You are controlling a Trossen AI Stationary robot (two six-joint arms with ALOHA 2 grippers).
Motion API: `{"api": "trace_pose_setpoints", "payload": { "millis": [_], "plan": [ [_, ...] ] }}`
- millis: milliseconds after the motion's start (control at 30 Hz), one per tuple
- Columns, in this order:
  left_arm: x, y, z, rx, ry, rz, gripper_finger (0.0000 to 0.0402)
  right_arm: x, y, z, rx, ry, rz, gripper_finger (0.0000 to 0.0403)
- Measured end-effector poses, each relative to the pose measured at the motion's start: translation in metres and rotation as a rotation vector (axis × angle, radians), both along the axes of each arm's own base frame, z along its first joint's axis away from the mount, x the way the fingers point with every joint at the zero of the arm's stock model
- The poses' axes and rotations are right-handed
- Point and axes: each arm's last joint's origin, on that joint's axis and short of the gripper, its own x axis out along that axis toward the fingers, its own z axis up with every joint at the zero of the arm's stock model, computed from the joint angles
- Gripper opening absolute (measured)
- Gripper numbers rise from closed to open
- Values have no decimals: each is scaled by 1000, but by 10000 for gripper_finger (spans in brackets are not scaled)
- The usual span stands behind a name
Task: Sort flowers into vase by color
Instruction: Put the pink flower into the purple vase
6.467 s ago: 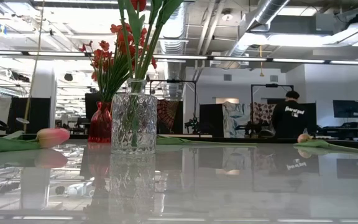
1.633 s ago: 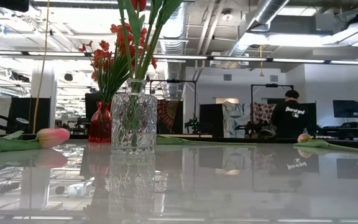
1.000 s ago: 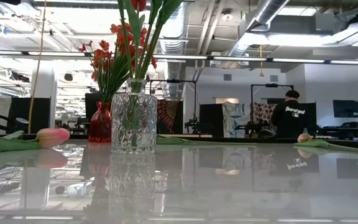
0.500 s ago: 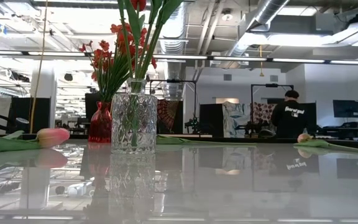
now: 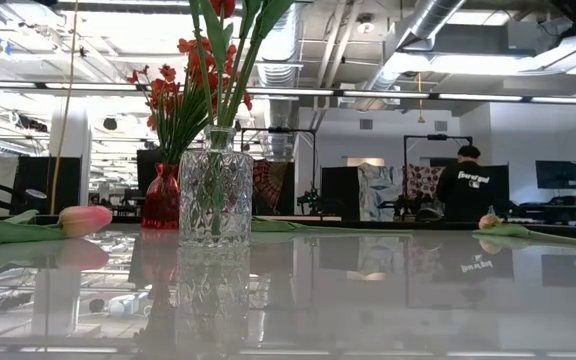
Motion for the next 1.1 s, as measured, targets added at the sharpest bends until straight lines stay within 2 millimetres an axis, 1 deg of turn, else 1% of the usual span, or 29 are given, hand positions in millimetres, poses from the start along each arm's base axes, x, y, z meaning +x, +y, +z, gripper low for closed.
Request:
{"api": "trace_pose_setpoints", "payload": {
  "millis": [167,267,367,467,567,633,733,800,867,967,1100],
  "plan": [
    [1,1,1,-38,18,36,0,2,-21,-1,50,39,87,191],
    [1,2,1,-69,41,19,0,3,-26,-1,63,39,107,191],
    [-1,1,4,-95,52,-36,0,3,-28,0,64,36,106,191],
    [-5,2,18,-111,46,-106,0,0,-29,1,62,52,104,191],
    [-9,4,37,-100,84,-102,0,-3,-29,6,62,45,103,191],
    [-11,8,51,-76,134,-31,0,-5,-29,9,60,48,104,191],
    [-19,17,73,-36,193,149,0,-8,-32,12,72,41,99,191],
    [-26,24,87,-30,199,261,0,-9,-37,15,80,33,90,191],
    [-33,30,100,-30,188,342,0,-9,-43,17,82,25,77,191],
    [-43,37,115,-19,189,415,0,-8,-55,18,101,20,52,191],
    [-47,43,130,9,214,545,0,-6,-74,21,134,-11,55,191]
  ]
}}
